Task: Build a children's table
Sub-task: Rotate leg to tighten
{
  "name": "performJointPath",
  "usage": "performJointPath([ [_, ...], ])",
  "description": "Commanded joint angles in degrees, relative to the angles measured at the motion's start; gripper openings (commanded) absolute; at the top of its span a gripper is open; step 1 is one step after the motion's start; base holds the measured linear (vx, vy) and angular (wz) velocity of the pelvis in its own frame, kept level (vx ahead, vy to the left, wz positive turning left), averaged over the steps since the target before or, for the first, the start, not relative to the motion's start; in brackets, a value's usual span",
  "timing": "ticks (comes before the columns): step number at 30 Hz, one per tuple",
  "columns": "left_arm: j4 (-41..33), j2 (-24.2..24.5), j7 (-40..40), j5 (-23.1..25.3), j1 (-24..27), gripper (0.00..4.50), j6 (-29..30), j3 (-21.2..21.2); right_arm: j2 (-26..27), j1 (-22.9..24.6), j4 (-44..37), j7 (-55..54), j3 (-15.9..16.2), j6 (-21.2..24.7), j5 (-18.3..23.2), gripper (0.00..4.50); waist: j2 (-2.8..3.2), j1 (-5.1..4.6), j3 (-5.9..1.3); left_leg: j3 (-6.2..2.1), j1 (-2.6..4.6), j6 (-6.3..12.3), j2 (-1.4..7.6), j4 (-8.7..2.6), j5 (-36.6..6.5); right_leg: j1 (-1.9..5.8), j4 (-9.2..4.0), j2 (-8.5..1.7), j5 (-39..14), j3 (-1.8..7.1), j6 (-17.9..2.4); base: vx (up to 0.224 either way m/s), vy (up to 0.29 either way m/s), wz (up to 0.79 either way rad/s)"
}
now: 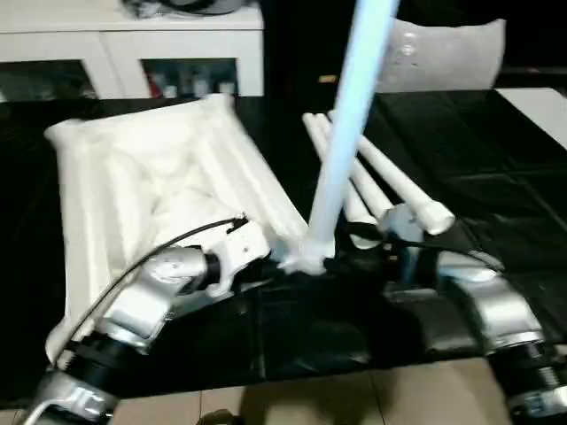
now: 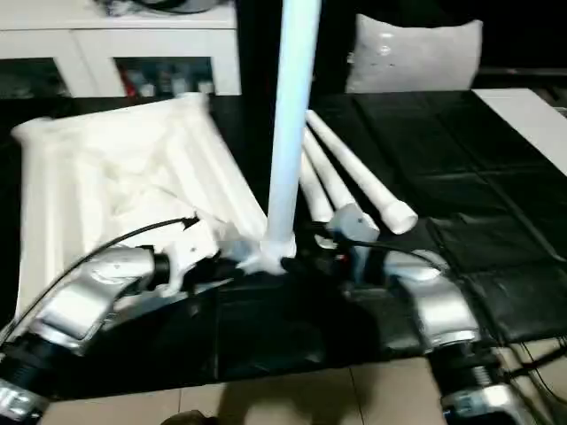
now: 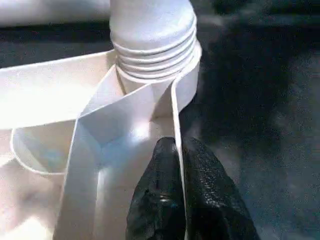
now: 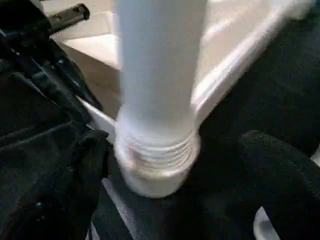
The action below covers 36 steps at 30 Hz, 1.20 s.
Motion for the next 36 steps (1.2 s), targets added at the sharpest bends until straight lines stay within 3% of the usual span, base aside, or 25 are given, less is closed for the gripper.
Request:
performJointPath([
  [1, 0.1, 0.1, -4.3, -0.5, -1.3, 0.00, -2.7, -3.2, -0.6, -1.2, 0.4, 2.6, 0.9, -1.2, 0.0, 4.47, -0.06, -0.08, -3.54, -1.69, 1.49, 6.44, 5.23, -3.89, -2.6, 1.91, -3.07, -5.06, 7.1, 1.98, -17.6, 0.000, 0.000, 0.00],
  [6, 0.5, 0.9, -6.7, -0.6, -1.7, 0.00, -3.6, -3.8, -1.1, -2.1, 1.3, 5.9, 2.0, -1.9, -0.1, 4.47, -0.10, 0.76, -3.65, -1.63, 1.63, 5.71, 5.33, -3.87, -2.8, 1.95, -2.94, -5.17, 7.6, 1.99, -17.9, 0.000, 0.000, 0.00],
  [7, 0.7, 1.0, -6.9, -0.6, -1.7, 0.00, -4.0, -3.8, -1.1, -2.3, 1.6, 7.0, 2.4, -1.9, 0.2, 4.17, -0.15, 1.01, -3.67, -1.60, 1.56, 5.69, 5.31, -3.83, -2.9, 1.98, -2.91, -5.22, 7.7, 2.01, -18.0, 0.000, 0.000, 0.00],
  [9, 1.3, 1.1, -7.3, -0.5, -1.9, 0.00, -4.8, -3.7, -1.2, -2.5, 2.1, 8.8, 3.2, -1.9, 0.6, 4.09, -0.47, 1.08, -3.64, -1.63, 1.44, 5.71, 5.30, -3.87, -3.0, 2.07, -2.89, -5.25, 7.3, 1.98, -17.8, 0.000, 0.000, 0.00],
  [12, 2.2, 1.2, -7.8, -0.4, -2.1, 0.00, -5.8, -3.3, -1.2, -2.8, 3.1, 10.4, 4.0, -2.2, 0.2, 3.65, -0.35, 1.07, -3.63, -1.64, 1.47, 5.58, 5.29, -3.89, -3.5, 1.99, -2.99, -5.27, 5.9, 1.94, -17.7, 0.000, 0.000, 0.00],
  [15, 2.6, 1.3, -8.1, -0.3, -2.1, 0.00, -6.2, -3.3, -1.5, -2.9, 3.6, 11.2, 4.5, -2.4, -0.2, 3.64, -0.32, 1.09, -3.66, -1.64, 1.54, 5.46, 5.36, -3.89, -3.3, 1.91, -2.95, -5.26, 5.9, 1.94, -17.8, 0.000, 0.000, 0.00],
  [23, 3.4, 1.6, -8.8, -0.7, -2.3, 0.00, -6.9, -3.1, -1.5, -3.5, 4.9, 12.4, 4.9, -2.1, -0.5, 2.76, -0.24, 1.17, -3.76, -1.63, 1.40, 6.01, 5.31, -3.72, -2.2, 1.99, -2.77, -5.23, 7.4, 1.88, -18.0, 0.000, 0.000, 0.00],
  [34, 4.1, 1.4, -8.9, -0.9, -2.4, 0.00, -7.0, -2.7, -0.5, -3.2, 5.5, 12.6, 5.2, -0.6, -0.3, 2.53, -0.13, 1.18, -3.74, -1.66, 1.47, 5.25, 5.38, -3.84, -3.4, 1.99, -2.82, -5.24, 6.7, 1.87, -18.2, 0.000, 0.000, 0.00],
  [36, 2.9, 0.7, -7.7, -1.7, -2.0, 0.00, -4.8, -1.8, 0.4, -2.8, 4.9, 10.8, 5.0, 1.9, 0.0, 2.53, -0.39, 1.09, -3.67, -1.58, 1.45, 5.21, 5.35, -3.93, -3.3, 2.00, -2.82, -5.15, 6.6, 1.87, -18.4, 0.000, 0.000, 0.00],
])
